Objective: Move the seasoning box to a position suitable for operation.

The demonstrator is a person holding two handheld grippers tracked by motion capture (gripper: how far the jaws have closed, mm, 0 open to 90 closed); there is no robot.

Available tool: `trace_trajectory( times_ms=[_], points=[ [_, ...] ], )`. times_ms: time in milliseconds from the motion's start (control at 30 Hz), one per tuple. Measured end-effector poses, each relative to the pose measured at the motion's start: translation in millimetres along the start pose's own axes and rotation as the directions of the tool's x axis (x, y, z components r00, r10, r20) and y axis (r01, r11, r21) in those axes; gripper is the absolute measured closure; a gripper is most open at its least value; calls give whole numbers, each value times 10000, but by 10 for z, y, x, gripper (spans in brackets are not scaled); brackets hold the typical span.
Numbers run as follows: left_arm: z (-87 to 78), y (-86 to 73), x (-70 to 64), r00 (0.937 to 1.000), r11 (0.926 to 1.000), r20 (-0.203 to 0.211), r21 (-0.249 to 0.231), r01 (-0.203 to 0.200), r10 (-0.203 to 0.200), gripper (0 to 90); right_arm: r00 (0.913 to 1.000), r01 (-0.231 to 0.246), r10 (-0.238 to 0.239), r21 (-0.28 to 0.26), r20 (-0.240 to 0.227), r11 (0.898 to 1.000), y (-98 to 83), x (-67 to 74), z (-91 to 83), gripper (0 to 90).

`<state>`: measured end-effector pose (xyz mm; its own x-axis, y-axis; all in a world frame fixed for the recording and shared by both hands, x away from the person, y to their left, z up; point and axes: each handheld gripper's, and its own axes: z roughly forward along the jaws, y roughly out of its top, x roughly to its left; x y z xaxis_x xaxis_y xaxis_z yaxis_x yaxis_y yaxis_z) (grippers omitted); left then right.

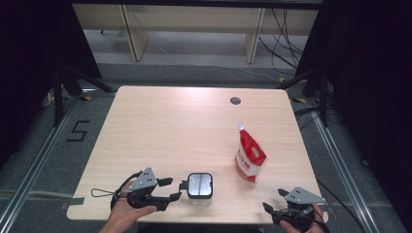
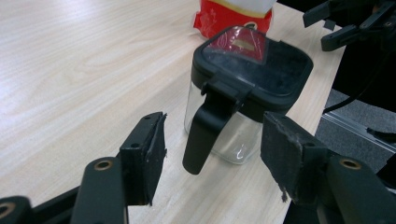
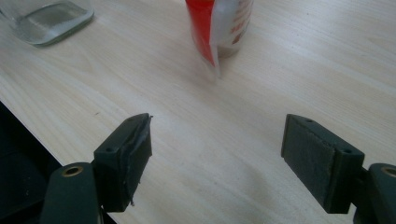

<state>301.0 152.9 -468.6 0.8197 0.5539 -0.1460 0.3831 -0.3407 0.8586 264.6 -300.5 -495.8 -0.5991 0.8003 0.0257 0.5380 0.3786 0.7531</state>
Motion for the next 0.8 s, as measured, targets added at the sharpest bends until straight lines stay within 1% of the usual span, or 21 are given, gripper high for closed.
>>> trace_trajectory(
  times_ms=[33, 133, 167, 200, 233, 300, 333, 367, 400, 433, 467, 500, 533, 567, 600, 633, 667, 700, 733, 767, 800],
  points=[
    [-5, 7, -10, 9999, 9999, -60, -52, 98, -98, 397, 9996, 133, -129, -179, 244, 9997, -2, -8, 1, 255],
    [-22, 46, -18, 10000, 9999, -13, -118, -34, 34, 401, 9997, 154, -150, -176, 215, 9997, -2, -12, -2, 255],
    [-38, 61, -32, 9999, 10000, -138, -49, -34, 33, 410, 9999, 58, -56, -98, 145, 9999, -5, -4, -3, 255],
    [-36, 77, -50, 9999, 9996, 39, -257, -94, 95, 427, 9999, -16, 17, -34, 140, 10000, -8, 0, -6, 255],
    [-39, 86, -62, 9999, 9995, 82, -297, -68, 70, 433, 9997, 104, -102, -133, 206, 9999, -7, -8, -3, 255],
    [-62, 113, -86, 9993, 9991, 93, -226, -349, 351, 444, 9999, 102, -101, -173, 57, 9998, -8, -15, 7, 255],
    [-62, 120, -102, 9994, 9991, 144, -289, -318, 323, 445, 9999, 166, -165, -186, 49, 9997, -6, -16, 9, 255],
    [-73, 129, -109, 9988, 9986, 90, -238, -480, 482, 445, 9997, 131, -127, -177, 209, 9998, -6, -10, 1, 255],
    [-76, 137, -116, 9979, 9978, 171, -238, -615, 619, 445, 9996, 199, -196, -148, 226, 9997, -5, -12, 3, 255],
    [-74, 135, -130, 9988, 9987, 218, -274, -433, 439, 448, 9997, 174, -171, -153, 195, 9997, -4, -9, 3, 255],
    [-78, 141, -136, 9985, 9983, 200, -303, -497, 503, 449, 9997, 167, -164, -116, 186, 9998, -5, -8, 2, 255],
    [-86, 153, -128, 9969, 9967, 180, -274, -758, 763, 451, 9999, 6, -6, -42, 128, 10000, -6, 1, -2, 255],
    [-83, 149, -147, 9989, 9984, 207, -388, -413, 421, 453, 9999, 3, -3, -36, 137, 10000, -6, 0, -2, 255],
    [-94, 157, -150, 9988, 9983, 146, -349, -461, 466, 457, 9995, 198, -195, -139, 241, 9997, -5, -12, 1, 255],
    [-99, 164, -149, 9983, 9977, 130, -375, -571, 576, 461, 9997, 164, -161, -119, 198, 9998, -6, -9, 1, 255],
    [-101, 170, -147, 9973, 9967, 220, -429, -691, 701, 465, 9999, 13, -13, -15, 128, 10000, -8, 2, -3, 255],
    [-109, 169, -167, 9984, 9979, 151, -370, -534, 540, 471, 9999, 29, -29, -14, 120, 10000, -7, 3, -2, 255],
    [-114, 174, -164, 9967, 9963, 248, -399, -764, 774, 481, 9999, 144, -144, -42, -4, 9999, -4, -2, 5, 255],
    [-111, 173, -169, 9968, 9964, 320, -443, -717, 732, 491, 9999, 138, -138, -24, 3, 9999, -2, 2, 5, 255],
    [-112, 182, -162, 9940, 9939, 378, -445, -1014, 1031, 500, 9999, 151, -151, -43, 41, 9999, -2, 3, 8, 255],
    [-110, 179, -177, 9958, 9953, 325, -466, -846, 862, 507, 9999, 106, -107, -103, -49, 9999, -1, 5, 16, 255]
  ],
)
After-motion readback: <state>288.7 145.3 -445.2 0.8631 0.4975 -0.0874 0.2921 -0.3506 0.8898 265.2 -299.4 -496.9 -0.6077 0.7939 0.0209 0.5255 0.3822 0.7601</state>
